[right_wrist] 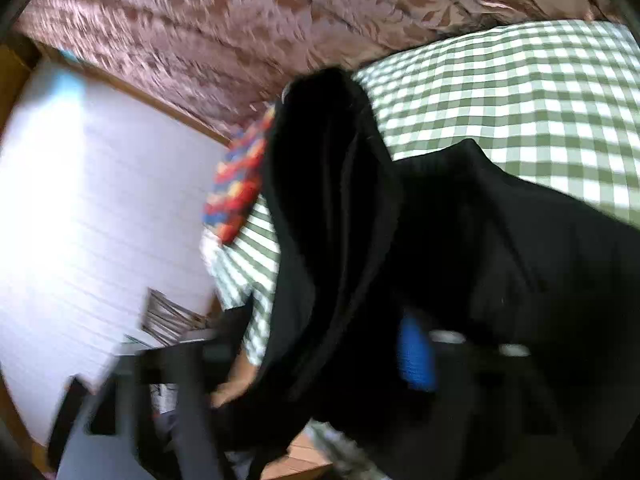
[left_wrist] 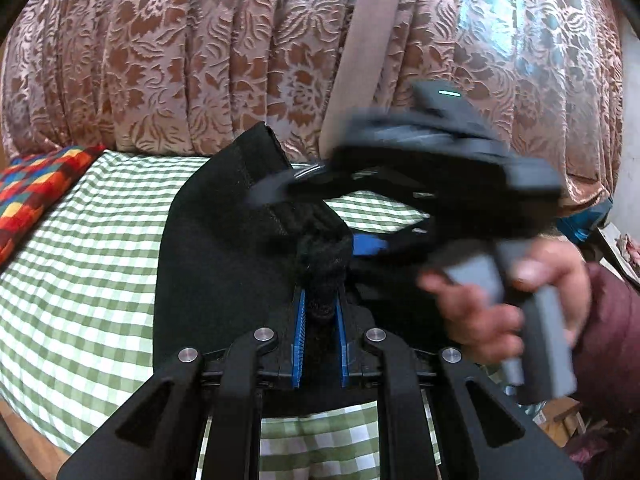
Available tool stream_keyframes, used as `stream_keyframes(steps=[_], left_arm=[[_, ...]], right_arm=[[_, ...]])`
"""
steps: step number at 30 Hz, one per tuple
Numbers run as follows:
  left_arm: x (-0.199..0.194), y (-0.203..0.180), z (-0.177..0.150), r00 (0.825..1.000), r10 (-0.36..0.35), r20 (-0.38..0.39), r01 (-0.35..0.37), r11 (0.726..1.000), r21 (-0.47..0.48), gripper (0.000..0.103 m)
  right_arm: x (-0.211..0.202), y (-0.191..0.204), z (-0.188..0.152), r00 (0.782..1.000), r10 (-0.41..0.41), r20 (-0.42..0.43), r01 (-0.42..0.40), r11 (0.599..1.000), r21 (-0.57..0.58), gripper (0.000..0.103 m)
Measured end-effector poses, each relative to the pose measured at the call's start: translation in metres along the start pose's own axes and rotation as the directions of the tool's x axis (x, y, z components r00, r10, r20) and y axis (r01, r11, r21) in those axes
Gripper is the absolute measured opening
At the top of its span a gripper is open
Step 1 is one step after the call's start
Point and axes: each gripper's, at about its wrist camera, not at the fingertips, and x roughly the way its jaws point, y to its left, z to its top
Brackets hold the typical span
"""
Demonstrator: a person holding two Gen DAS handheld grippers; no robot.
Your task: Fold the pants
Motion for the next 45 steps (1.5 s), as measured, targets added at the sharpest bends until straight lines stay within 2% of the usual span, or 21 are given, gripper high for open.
stream_keyframes(steps=[3,5,8,9,11,12,14,17,20,24,29,32,35,39,42,44,45], left_arm=[[-0.002,-0.002,0.001,1.0,0.005,-0.011,-0.005,0.999,0.038,0.014],[-0.013,0.004,0.002,0.999,-0.043,-0.007,0.043,0.998,0.046,0.018],[-0.043,0.032,0.006,0.987,-0.152,0.056,0.154,0.987,-0.047,0.024],[-0.054,0.048,0.007,0.984,-0.155,0.092,0.164,0.981,-0.107,0.027],[-0.065,0.078,0.007,0.987,-0.108,0.12,0.133,0.966,-0.22,0.027],[-0.066,0.091,0.006,0.992,-0.063,0.114,0.092,0.959,-0.268,0.027],[-0.063,0.108,0.003,0.995,0.005,0.095,0.026,0.947,-0.319,0.027],[-0.046,0.116,0.0,0.999,0.011,0.038,0.004,0.929,-0.37,0.027],[-0.024,0.103,0.003,1.0,-0.031,-0.001,0.028,0.933,-0.36,0.027],[0.002,0.077,0.009,0.992,-0.123,-0.026,0.108,0.938,-0.329,0.027],[0.036,0.03,0.014,0.962,-0.256,-0.097,0.224,0.94,-0.256,0.027],[0.05,0.0,0.011,0.93,-0.329,-0.164,0.295,0.934,-0.204,0.027],[0.061,-0.02,0.005,0.908,-0.354,-0.223,0.324,0.932,-0.161,0.027],[0.069,-0.036,0.001,0.889,-0.384,-0.25,0.356,0.922,-0.151,0.027],[0.071,-0.041,-0.001,0.887,-0.379,-0.262,0.352,0.925,-0.146,0.027],[0.069,-0.041,-0.004,0.888,-0.377,-0.264,0.35,0.926,-0.144,0.027],[0.069,-0.041,-0.003,0.888,-0.377,-0.263,0.349,0.926,-0.146,0.027]], right_arm=[[-0.005,0.009,0.001,1.0,-0.008,0.014,0.008,0.999,-0.039,0.014],[-0.016,0.014,0.001,0.999,0.008,0.032,-0.006,0.998,-0.057,0.013],[-0.041,0.024,-0.004,0.996,0.04,0.075,-0.034,0.996,-0.083,0.013],[-0.054,0.027,-0.005,0.994,0.056,0.094,-0.047,0.995,-0.091,0.013],[-0.073,0.032,-0.009,0.989,0.074,0.126,-0.061,0.993,-0.104,0.013],[-0.088,0.034,-0.011,0.986,0.083,0.148,-0.066,0.991,-0.114,0.013],[-0.109,0.038,-0.013,0.98,0.087,0.178,-0.066,0.99,-0.124,0.013],[-0.138,0.036,-0.015,0.973,0.081,0.217,-0.055,0.991,-0.122,0.013],[-0.17,0.024,-0.026,0.967,0.064,0.246,-0.038,0.994,-0.107,0.013],[-0.201,-0.001,-0.04,0.963,0.011,0.271,0.01,0.997,-0.076,0.013],[-0.22,-0.05,-0.062,0.959,-0.091,0.27,0.097,0.995,-0.009,0.013],[-0.227,-0.087,-0.083,0.951,-0.179,0.254,0.177,0.984,0.03,0.013],[-0.222,-0.127,-0.098,0.944,-0.248,0.216,0.233,0.968,0.095,0.013],[-0.215,-0.164,-0.117,0.948,-0.249,0.2,0.212,0.959,0.189,0.017],[-0.224,-0.174,-0.124,0.948,-0.202,0.246,0.139,0.958,0.252,0.027],[-0.234,-0.167,-0.128,0.933,-0.231,0.275,0.16,0.952,0.259,0.032],[-0.245,-0.161,-0.133,0.921,-0.252,0.296,0.173,0.947,0.27,0.038]])
